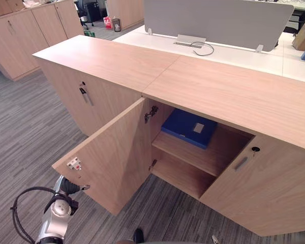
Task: Walk over to the cabinet, pick up the folder, carry it to the office cabinet, place the folder inside the office cabinet, then close the office cabinet door
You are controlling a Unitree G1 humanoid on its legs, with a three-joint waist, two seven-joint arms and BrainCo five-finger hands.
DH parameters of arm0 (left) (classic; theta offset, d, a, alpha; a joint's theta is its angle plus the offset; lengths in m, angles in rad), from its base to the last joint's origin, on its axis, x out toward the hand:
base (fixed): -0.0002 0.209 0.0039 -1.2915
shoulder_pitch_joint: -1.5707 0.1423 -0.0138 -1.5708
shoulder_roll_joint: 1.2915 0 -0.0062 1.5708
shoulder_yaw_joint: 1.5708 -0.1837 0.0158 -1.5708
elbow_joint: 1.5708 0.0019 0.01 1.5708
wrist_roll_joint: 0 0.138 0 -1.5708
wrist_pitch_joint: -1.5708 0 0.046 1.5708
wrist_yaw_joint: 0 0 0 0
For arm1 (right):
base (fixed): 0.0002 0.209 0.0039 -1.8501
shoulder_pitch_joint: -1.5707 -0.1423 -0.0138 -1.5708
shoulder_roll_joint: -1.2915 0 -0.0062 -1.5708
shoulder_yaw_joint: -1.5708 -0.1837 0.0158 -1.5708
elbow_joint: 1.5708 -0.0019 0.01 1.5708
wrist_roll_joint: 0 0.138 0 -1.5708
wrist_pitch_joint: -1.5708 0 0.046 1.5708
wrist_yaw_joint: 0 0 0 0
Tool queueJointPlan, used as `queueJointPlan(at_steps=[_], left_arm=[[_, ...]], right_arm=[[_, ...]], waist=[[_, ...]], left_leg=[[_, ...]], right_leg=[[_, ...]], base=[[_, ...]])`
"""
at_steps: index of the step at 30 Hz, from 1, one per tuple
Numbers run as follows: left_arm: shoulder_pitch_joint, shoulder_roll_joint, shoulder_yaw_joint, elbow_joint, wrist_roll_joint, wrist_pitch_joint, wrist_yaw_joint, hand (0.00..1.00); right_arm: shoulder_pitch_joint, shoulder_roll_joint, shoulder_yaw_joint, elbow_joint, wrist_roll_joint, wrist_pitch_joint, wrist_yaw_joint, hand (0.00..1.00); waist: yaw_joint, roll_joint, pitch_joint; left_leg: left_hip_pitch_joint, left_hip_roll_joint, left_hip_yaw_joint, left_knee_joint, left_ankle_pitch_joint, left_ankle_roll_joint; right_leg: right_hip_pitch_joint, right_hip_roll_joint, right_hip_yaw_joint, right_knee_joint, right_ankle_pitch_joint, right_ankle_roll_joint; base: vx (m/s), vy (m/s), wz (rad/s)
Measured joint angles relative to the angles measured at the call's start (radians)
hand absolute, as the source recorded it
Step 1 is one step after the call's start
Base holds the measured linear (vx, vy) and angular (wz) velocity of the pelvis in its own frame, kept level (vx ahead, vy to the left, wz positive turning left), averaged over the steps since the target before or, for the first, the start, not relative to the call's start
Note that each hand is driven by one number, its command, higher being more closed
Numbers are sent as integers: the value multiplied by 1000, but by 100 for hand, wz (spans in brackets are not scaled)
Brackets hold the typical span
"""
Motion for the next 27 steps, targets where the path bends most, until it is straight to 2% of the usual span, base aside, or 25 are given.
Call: queueJointPlan(at_steps=[3, 6, 7, 8, 10, 12, 14, 15, 16, 17, 18, 20, 21, 23, 24, 26, 27], left_arm=[[58, 6, -74, -93, 0, 13, 10, 0], [146, 12, -220, -231, -35, 13, 10, 0], [168, 14, -303, -287, -80, 10, -2, 0], [180, 13, -389, -318, -175, -21, -31, 0], [185, 6, -491, -341, -296, -54, -75, 0], [175, -48, -641, -385, -564, -77, -157, 0], [155, -66, -710, -401, -683, -93, -208, 0], [135, -96, -764, -425, -785, -106, -262, 0], [132, -104, -772, -429, -801, -107, -270, 0], [131, -141, -784, -439, -889, -113, -295, 0], [130, -152, -778, -439, -922, -114, -299, 0], [129, -171, -730, -427, -1014, -114, -301, 0], [136, -189, -671, -406, -1073, -113, -297, 0], [155, -229, -535, -351, -1121, -121, -270, 0], [157, -237, -500, -326, -1126, -124, -263, 0], [155, -251, -356, -165, -1151, -127, -238, 0], [155, -250, -320, -123, -1154, -126, -231, 0]], right_arm=[[0, -2, -1, 1, -1, 0, 2, 0], [3, -18, -8, 21, -1, -1, 1, 0], [3, -30, -21, 36, -1, -1, 0, 0], [-2, -38, -47, 42, 0, -1, -4, 0], [-11, -43, -46, 42, 0, -1, -7, 0], [-37, -42, -43, 48, 7, -1, -14, 0], [-38, -42, -34, 48, 24, -2, -16, 0], [-38, -46, 2, 47, 44, -8, -23, 0], [-35, -47, 11, 47, 44, -10, -24, 0], [-19, -51, 56, 47, 57, -20, -28, 0], [-14, -51, 77, 47, 68, -21, -29, 0], [-2, -51, 121, 47, 80, -21, -28, 0], [5, -51, 133, 47, 81, -21, -27, 0], [7, -51, 159, 47, 86, -21, -25, 0], [7, -51, 164, 47, 88, -21, -24, 0], [-2, -51, 175, 44, 125, -21, -21, 0], [-5, -50, 181, 37, 131, -20, -20, 0]], waist=[[5, 1, 8], [22, 10, 7], [31, 17, 7], [33, 26, 8], [32, 34, 6], [7, 35, 7], [-2, 35, 7], [-19, 43, 12], [-22, 41, 14], [-33, 48, 9], [-36, 49, 7], [-42, 48, 7], [-42, 47, 2], [-41, 43, -1], [-40, 40, -2], [-38, 31, -10], [-38, 28, -11]], left_leg=[[-1, 0, 0, 0, 3, 3], [-10, -1, -9, 0, 2, -1], [-24, -3, -15, 0, 2, 3], [-40, -5, -22, -1, 6, 4], [-56, -7, -22, -1, 8, 3], [-62, -9, -21, -1, 10, 3], [-71, -12, -19, -1, 18, 4], [-75, -8, -22, -1, 25, 4], [-75, -6, -22, -1, 28, 4], [-72, 9, -22, -1, 49, 7], [-71, 14, -22, -1, 53, 5], [-75, 28, -22, -1, 69, 1], [-86, 35, -22, -1, 72, -2], [-100, 43, -17, -1, 79, -12], [-101, 43, -15, -1, 79, -12], [-105, 48, 13, -1, 73, -13], [-104, 50, 24, 0, 70, -14]], right_leg=[[0, 0, 0, 1, 11, 10], [-6, 0, 0, 4, 25, 19], [-15, 0, -1, 6, 29, 22], [-24, 3, -1, 7, 33, 28], [-39, 2, -1, 7, 34, 30], [-46, 4, 0, -15, 33, 32], [-48, 5, -1, -40, 18, 51], [-48, 12, 0, -52, 10, 65], [-49, 14, 0, -52, 10, 65], [-49, 22, 1, -52, 6, 67], [-49, 26, 2, -52, 4, 66], [-54, 39, 4, -52, 0, 60], [-66, 46, 7, -52, 0, 58], [-85, 52, 18, -52, 8, 57], [-88, 52, 23, -52, 7, 56], [-106, 52, 58, -53, 8, 56], [-110, 53, 64, -53, 8, 56]], base=[[8, 34, 5], [-15, 51, 16], [-41, 62, 35], [-49, 63, 34], [-72, 65, 5], [-97, 40, -34], [-115, -24, -22], [-110, -38, -5], [-119, -43, -4], [-59, -28, -9], [-68, -62, -12], [-16, -72, -7], [4, -71, -8], [29, -61, -12], [70, -53, -18], [92, -54, -33], [89, -45, -45]])
